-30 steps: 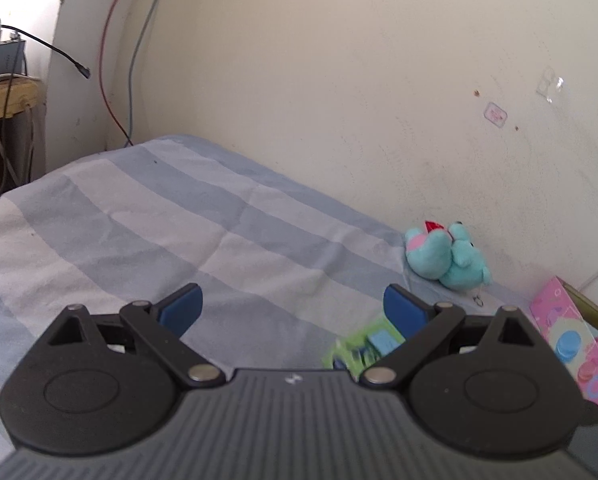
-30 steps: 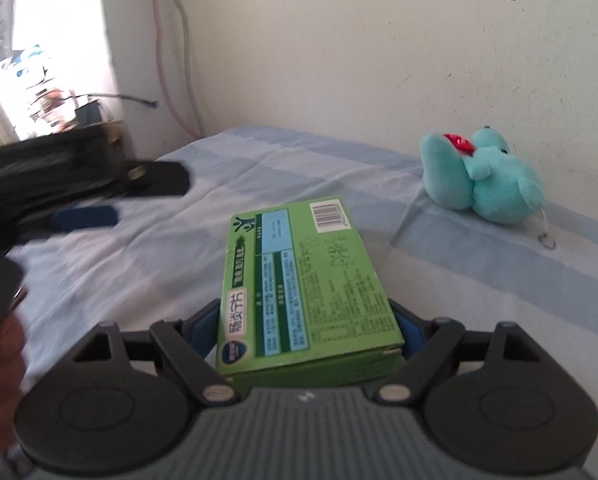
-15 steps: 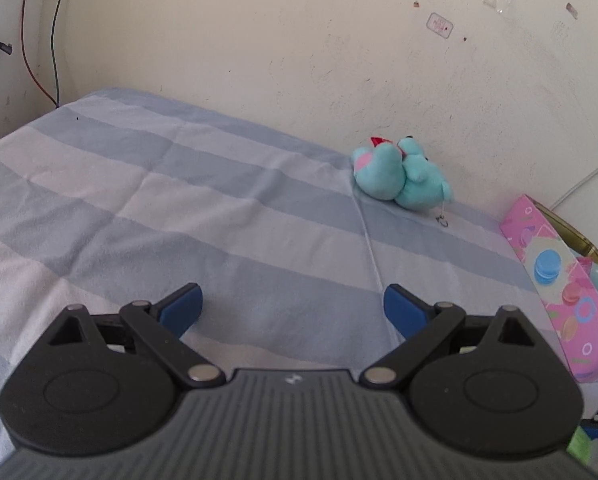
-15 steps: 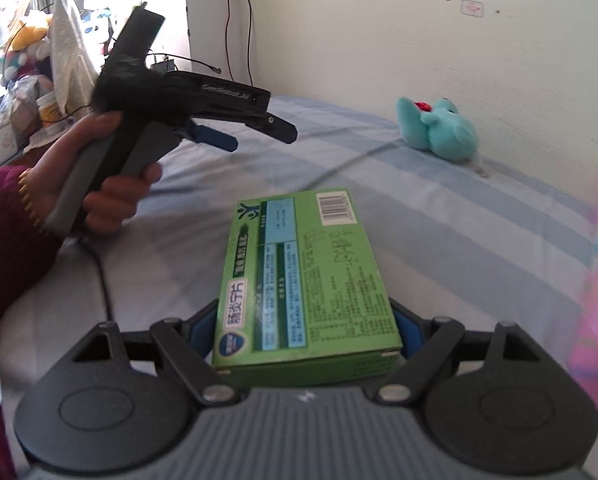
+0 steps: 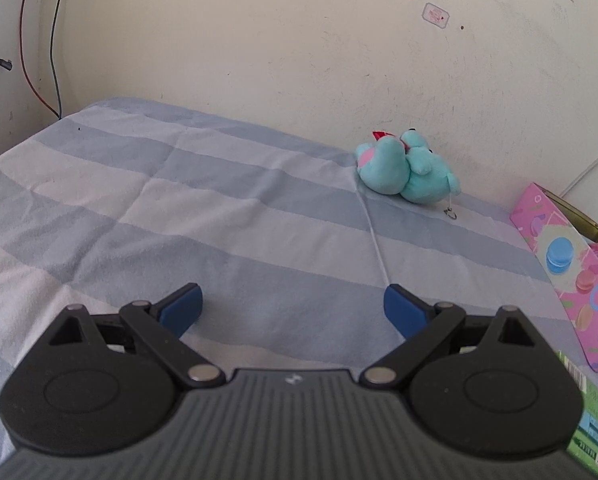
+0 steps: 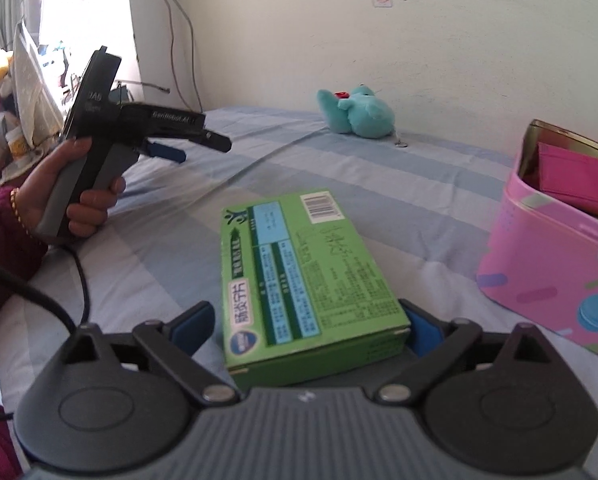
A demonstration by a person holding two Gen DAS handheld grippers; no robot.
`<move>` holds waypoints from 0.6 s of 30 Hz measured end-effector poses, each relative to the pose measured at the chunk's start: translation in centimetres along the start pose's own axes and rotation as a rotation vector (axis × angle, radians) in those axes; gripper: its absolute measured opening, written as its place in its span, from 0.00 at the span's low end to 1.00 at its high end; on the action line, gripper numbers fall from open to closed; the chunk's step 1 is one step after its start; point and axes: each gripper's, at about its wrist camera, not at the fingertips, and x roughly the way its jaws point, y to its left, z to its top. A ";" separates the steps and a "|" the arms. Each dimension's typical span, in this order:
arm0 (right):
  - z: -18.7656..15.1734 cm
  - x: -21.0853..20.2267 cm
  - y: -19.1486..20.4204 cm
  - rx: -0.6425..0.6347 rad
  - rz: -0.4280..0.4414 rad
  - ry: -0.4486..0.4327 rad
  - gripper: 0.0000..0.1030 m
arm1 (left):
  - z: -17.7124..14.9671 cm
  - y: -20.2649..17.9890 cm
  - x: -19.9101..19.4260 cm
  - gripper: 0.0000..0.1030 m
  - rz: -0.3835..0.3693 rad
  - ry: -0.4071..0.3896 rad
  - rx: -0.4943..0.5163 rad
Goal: Organize objects
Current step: 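Lift and carry the green box toward the pink tin with the right gripper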
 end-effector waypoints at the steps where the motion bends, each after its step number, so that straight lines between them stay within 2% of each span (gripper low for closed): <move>1: 0.0 0.0 0.0 -0.001 -0.001 0.000 0.97 | 0.0 0.0 0.0 0.96 -0.001 0.000 0.000; 7: -0.1 0.2 0.1 -0.013 -0.011 0.000 0.97 | -0.1 -0.2 -0.2 0.96 -0.031 -0.004 0.000; 11: -0.4 0.1 0.5 -0.034 -0.020 -0.016 0.85 | -0.4 -0.9 -0.2 0.96 -0.056 -0.010 0.043; 18: -0.7 -0.9 1.4 -0.087 -0.052 0.002 0.84 | -0.5 -1.1 -0.2 0.96 -0.088 -0.019 0.072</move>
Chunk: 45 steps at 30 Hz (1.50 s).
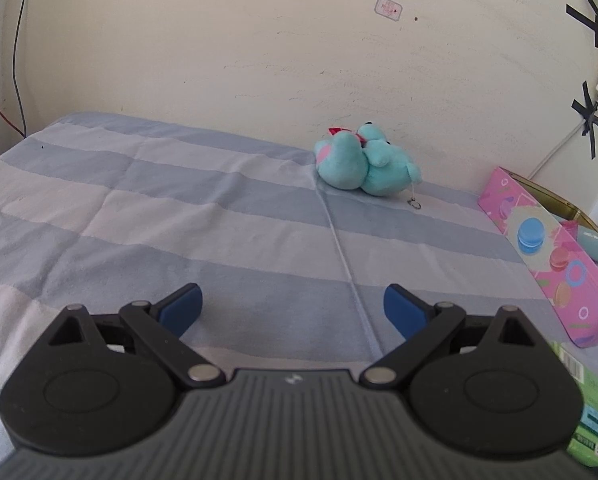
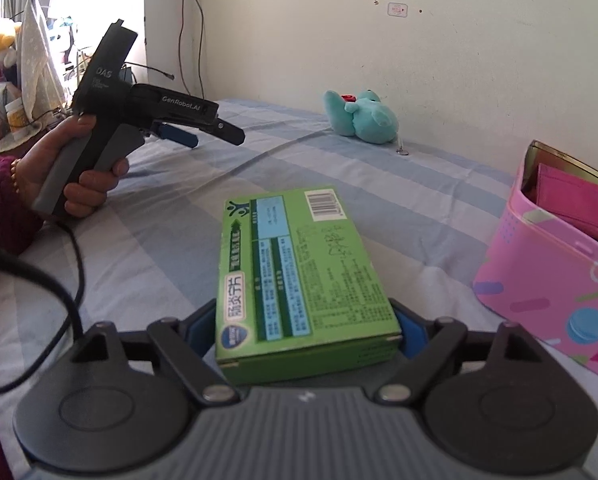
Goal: Organize objects
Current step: 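Lift and carry the green box toward the pink tin with the right gripper, then hold the green box with the right gripper while the left gripper grasps it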
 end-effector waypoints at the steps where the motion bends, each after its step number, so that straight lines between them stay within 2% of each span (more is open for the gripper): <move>1: -0.3 -0.5 -0.1 -0.011 -0.002 0.003 0.84 | 0.0 0.0 -0.2 0.96 -0.001 -0.009 0.000; 5: -1.9 -3.0 -1.0 -0.024 -0.064 0.015 0.84 | -0.2 -0.2 -0.7 0.96 0.005 -0.047 0.018; 7: -3.1 -4.5 -2.3 0.003 -0.139 0.015 0.85 | -0.3 -0.6 -1.0 0.96 0.017 -0.065 0.041; 9: -4.4 -5.9 -3.8 0.055 -0.258 0.013 0.95 | -0.4 -1.1 -1.2 0.96 0.039 -0.080 0.070; 12: -6.5 -8.5 -6.5 0.194 -0.359 -0.002 0.95 | -0.9 -2.6 -2.0 0.96 0.085 -0.089 0.119; 13: -7.2 -9.4 -7.2 0.238 -0.379 -0.010 0.94 | -1.2 -3.1 -2.4 0.96 0.063 -0.085 0.115; 17: -9.7 -12.7 -8.6 0.312 -0.447 -0.046 0.94 | -2.6 -7.0 -5.0 0.96 -0.132 -0.078 0.099; 19: -10.7 -14.0 -9.1 0.333 -0.435 -0.070 0.94 | -3.1 -9.9 -6.1 0.96 -0.249 -0.069 0.112; 21: -11.0 -14.5 -9.0 0.341 -0.412 -0.091 0.94 | -3.8 -13.3 -6.5 0.96 -0.356 -0.043 0.167; 23: -11.0 -14.6 -8.8 0.344 -0.376 -0.110 0.94 | -4.7 -17.0 -6.3 0.96 -0.411 -0.020 0.253; 26: -10.5 -13.8 -8.6 0.342 -0.318 -0.127 0.93 | -5.6 -21.1 -5.2 0.96 -0.459 0.020 0.337; 31: -8.9 -12.1 -7.9 0.319 -0.257 -0.122 0.86 | -6.3 -24.9 -2.0 0.95 -0.475 0.114 0.347; 32: -8.4 -11.6 -7.9 0.312 -0.250 -0.115 0.83 | -6.4 -25.3 -1.2 0.94 -0.483 0.140 0.336; 34: -7.7 -10.2 -8.2 0.306 -0.244 -0.094 0.77 | -7.0 -26.1 -0.2 0.83 -0.483 0.180 0.326; 35: -7.5 -9.5 -8.6 0.315 -0.231 -0.081 0.68 | -7.2 -26.1 -0.4 0.82 -0.470 0.163 0.323; 36: -7.3 -8.9 -8.9 0.332 -0.216 -0.071 0.62 | -7.2 -26.1 -0.8 0.76 -0.458 0.147 0.331; 37: -7.2 -8.7 -8.9 0.333 -0.223 -0.078 0.63 | -7.2 -26.2 -1.7 0.69 -0.444 0.126 0.345; 38: -7.2 -8.7 -8.7 0.320 -0.225 -0.082 0.63 | -6.9 -26.0 -2.6 0.67 -0.446 0.109 0.353; 41: -7.5 -10.4 -7.5 0.268 -0.205 -0.140 0.60 | -5.7 -25.0 -6.3 0.67 -0.490 0.032 0.353; 45: -6.8 -13.8 -7.2 0.231 -0.161 -0.273 0.59 | -3.4 -26.9 -8.9 0.75 -0.502 -0.102 0.410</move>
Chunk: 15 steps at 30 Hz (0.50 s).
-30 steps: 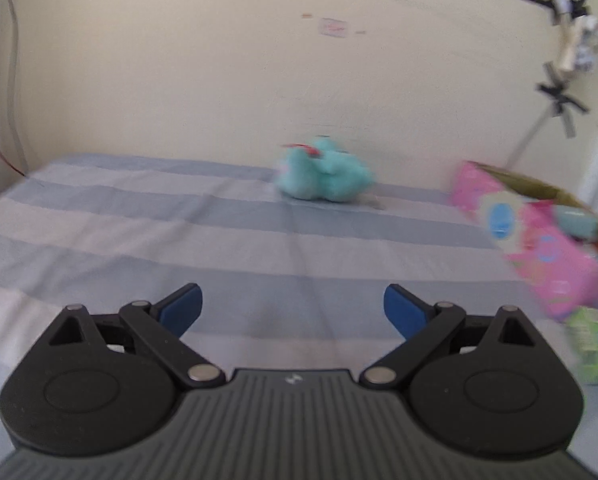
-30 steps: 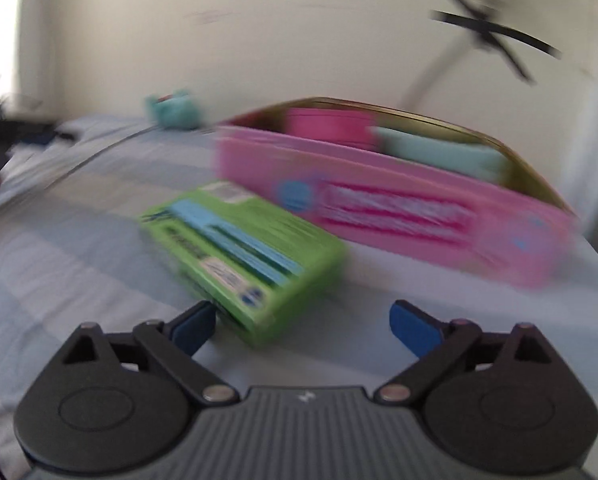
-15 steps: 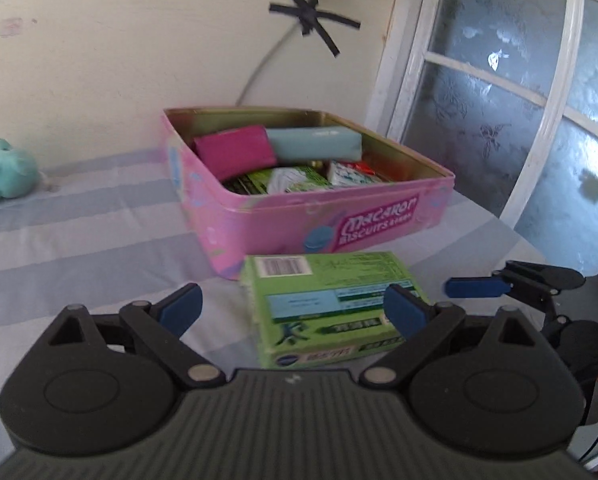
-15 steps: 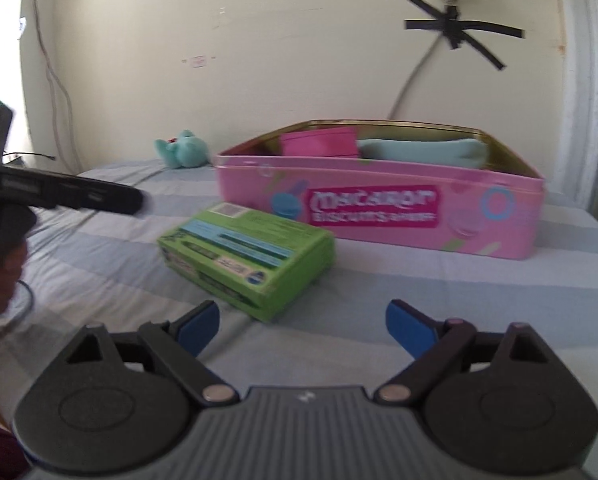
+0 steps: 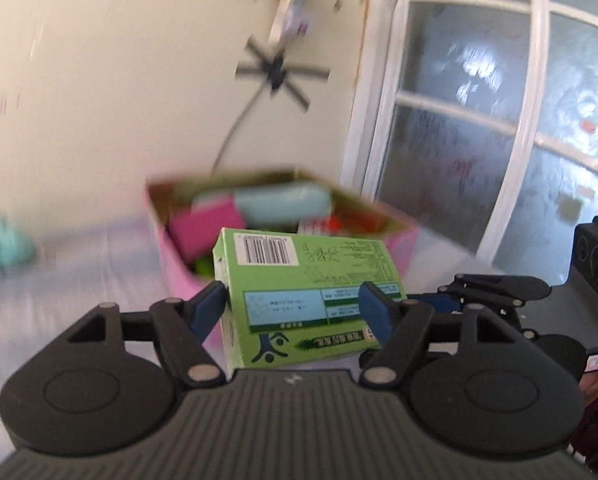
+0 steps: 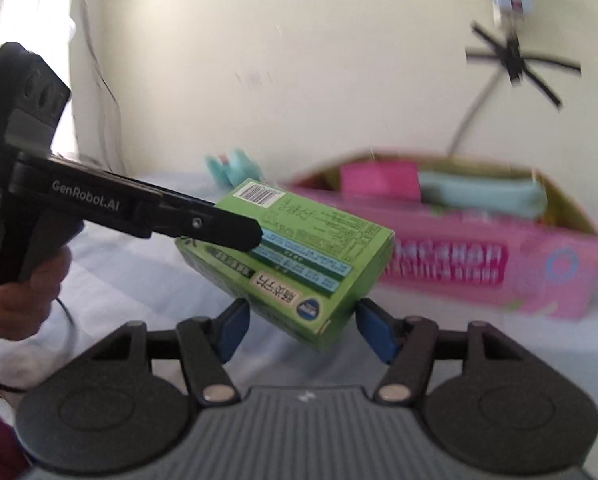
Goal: Organize objects
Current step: 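Hold the green box with the right gripper while the left gripper grasps it, then lower the green box into the pink tin and open both grippers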
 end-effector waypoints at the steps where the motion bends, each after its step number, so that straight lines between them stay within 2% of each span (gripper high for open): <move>1: 0.7 -0.3 -0.3 0.007 -0.002 -0.031 0.59 | 0.9 -0.3 0.5 0.78 -0.004 -0.020 0.012; 3: 2.2 -0.3 -1.5 0.023 -0.022 -0.084 0.59 | 2.3 -0.6 2.4 0.78 0.005 -0.031 0.037; 5: 3.3 0.4 -2.9 0.043 -0.060 -0.100 0.61 | 3.3 -0.5 5.2 0.78 0.028 -0.013 0.032; 9: 4.4 3.1 -6.1 0.081 -0.123 -0.072 0.61 | 4.7 0.9 11.0 0.81 0.039 0.085 -0.025; 11: 4.6 4.8 -7.6 0.080 -0.170 -0.043 0.60 | 5.2 1.1 13.6 0.84 0.090 0.126 -0.027; 12: 4.5 5.7 -8.2 0.062 -0.224 -0.047 0.59 | 5.4 1.0 14.7 0.84 0.148 0.128 -0.013; 13: 4.5 6.8 -8.7 0.025 -0.333 -0.062 0.60 | 5.4 0.9 15.3 0.84 0.199 0.122 0.005; 14: 4.3 8.0 -9.2 -0.008 -0.482 -0.075 0.65 | 5.4 0.9 15.7 0.84 0.231 0.115 0.017; 15: 4.0 8.9 -9.8 -0.014 -0.559 -0.080 0.66 | 5.2 1.0 15.8 0.84 0.243 0.112 0.018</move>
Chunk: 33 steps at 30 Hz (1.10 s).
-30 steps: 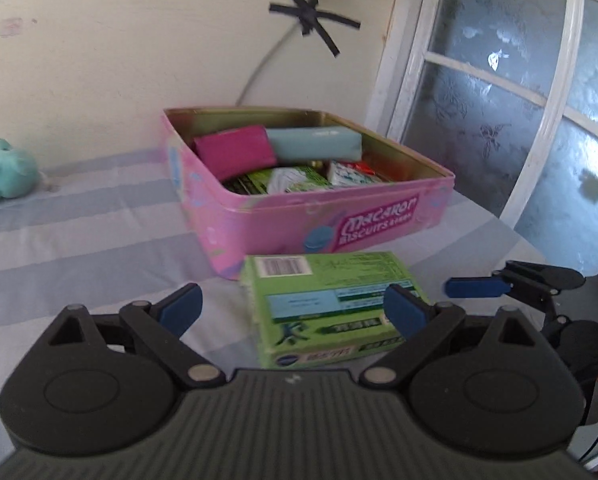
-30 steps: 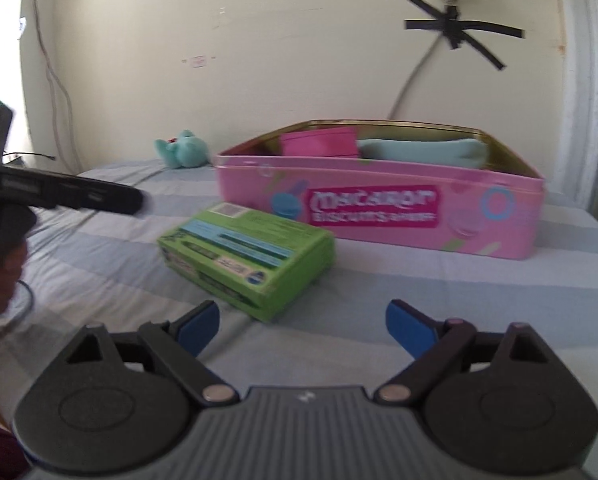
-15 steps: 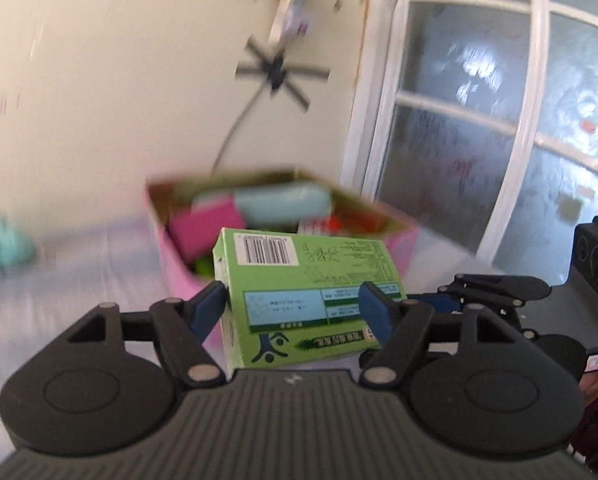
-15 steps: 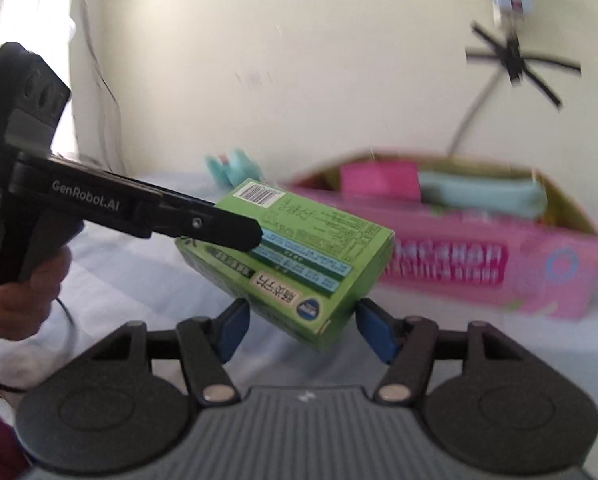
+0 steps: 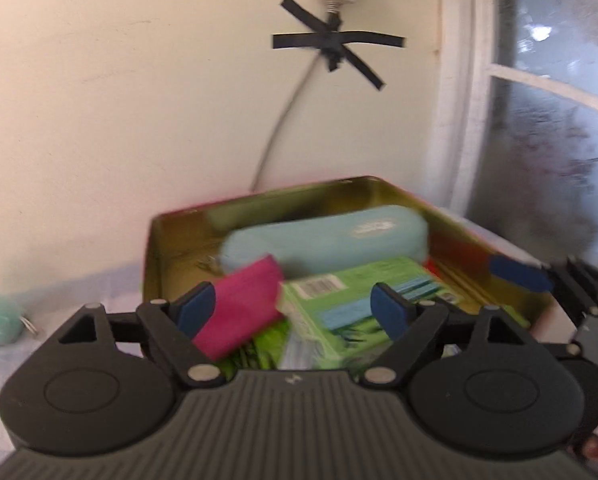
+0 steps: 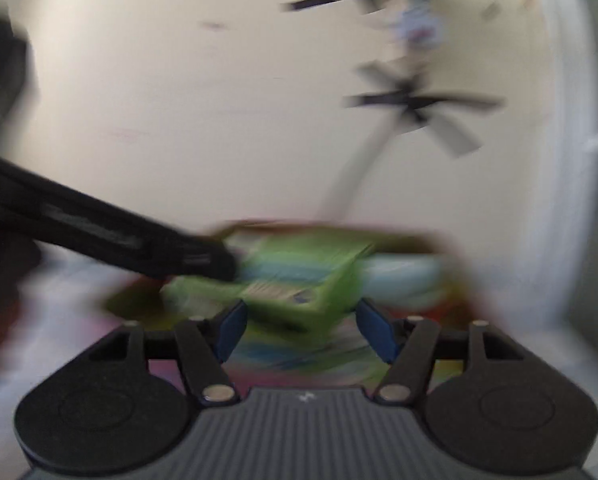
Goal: Organize objects
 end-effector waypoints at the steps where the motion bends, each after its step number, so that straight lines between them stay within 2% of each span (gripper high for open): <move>1: -0.3 0.8 -0.4 0.034 0.007 0.011 0.66 | -0.2 0.0 0.0 0.85 0.000 0.000 -0.003; 3: -1.0 1.2 -1.7 0.128 0.077 0.036 0.65 | -0.8 -0.2 0.1 0.89 0.007 0.004 0.007; 7: -1.4 0.9 -2.0 0.117 0.029 -0.011 0.71 | -1.7 -1.0 0.4 0.89 0.065 0.021 0.055; 10: -1.5 0.6 -2.1 0.153 0.066 -0.017 0.73 | -1.9 -1.0 0.3 0.89 0.086 0.027 0.065; 21: -1.7 -1.6 -2.1 0.193 0.069 -0.083 0.75 | -2.3 -1.4 -2.1 0.89 0.133 0.003 0.076; 33: -3.1 -6.4 -3.1 0.334 0.065 -0.185 0.79 | -4.2 -1.3 -5.8 0.90 0.173 -0.021 0.069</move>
